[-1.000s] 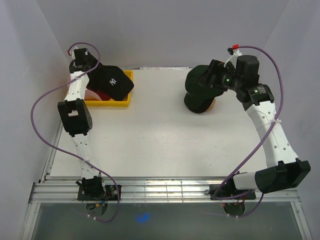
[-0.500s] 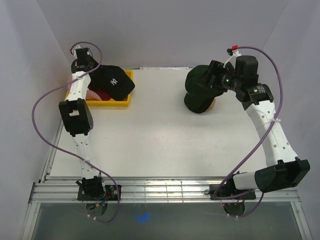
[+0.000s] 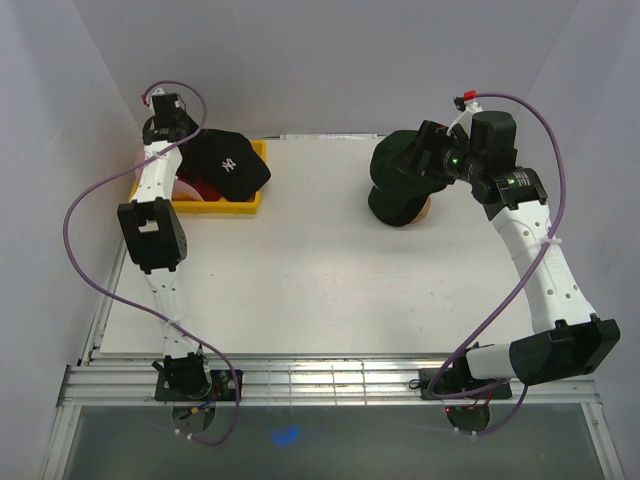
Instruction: Stack the hats
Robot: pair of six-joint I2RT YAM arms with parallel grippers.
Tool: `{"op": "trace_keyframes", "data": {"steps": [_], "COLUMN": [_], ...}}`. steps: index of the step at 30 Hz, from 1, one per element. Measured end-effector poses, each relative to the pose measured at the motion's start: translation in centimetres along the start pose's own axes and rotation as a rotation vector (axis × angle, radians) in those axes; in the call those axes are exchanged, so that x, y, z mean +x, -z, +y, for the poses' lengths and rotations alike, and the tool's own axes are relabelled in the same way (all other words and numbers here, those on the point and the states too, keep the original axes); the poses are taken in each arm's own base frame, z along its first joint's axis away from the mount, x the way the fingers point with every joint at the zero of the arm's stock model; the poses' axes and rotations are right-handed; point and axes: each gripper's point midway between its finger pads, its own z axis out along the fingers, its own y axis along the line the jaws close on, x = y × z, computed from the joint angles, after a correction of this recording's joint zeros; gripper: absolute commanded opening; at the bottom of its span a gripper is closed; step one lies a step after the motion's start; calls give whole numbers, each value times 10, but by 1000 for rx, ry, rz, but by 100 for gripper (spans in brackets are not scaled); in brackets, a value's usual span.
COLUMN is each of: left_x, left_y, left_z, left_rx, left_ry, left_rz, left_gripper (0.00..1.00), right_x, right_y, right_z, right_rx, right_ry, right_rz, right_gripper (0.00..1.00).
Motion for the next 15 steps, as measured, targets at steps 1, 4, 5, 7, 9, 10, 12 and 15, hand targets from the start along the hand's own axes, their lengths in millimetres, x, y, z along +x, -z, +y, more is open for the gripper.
{"op": "trace_keyframes", "data": {"steps": [1, 4, 5, 7, 9, 10, 12, 15], "left_x": [-1, -7, -10, -19, -29, -35, -48, -64], "left_y": [2, 11, 15, 26, 41, 49, 67, 94], "left_z": [-1, -10, -14, -25, -37, -45, -59, -81], "left_rx": [4, 35, 50, 88, 129, 154, 203, 281], "left_ry": [-5, -20, -25, -35, -45, -50, -62, -83], "left_rz": [1, -4, -7, -20, -37, -51, -76, -108], "left_gripper": [0, 0, 0, 0, 0, 0, 0, 0], "right_x": [0, 0, 0, 0, 1, 1, 2, 2], "right_y": [0, 0, 0, -2, -4, -6, -10, -14], "right_z": [0, -1, -1, -2, -4, -5, -8, -12], "right_rx": [0, 3, 4, 9, 16, 19, 28, 39], "right_ry": [0, 0, 0, -2, -4, -6, -10, -14], "right_rz": [0, -1, -1, 1, 4, 6, 13, 19], "right_gripper": [84, 84, 84, 84, 84, 84, 84, 84]}}
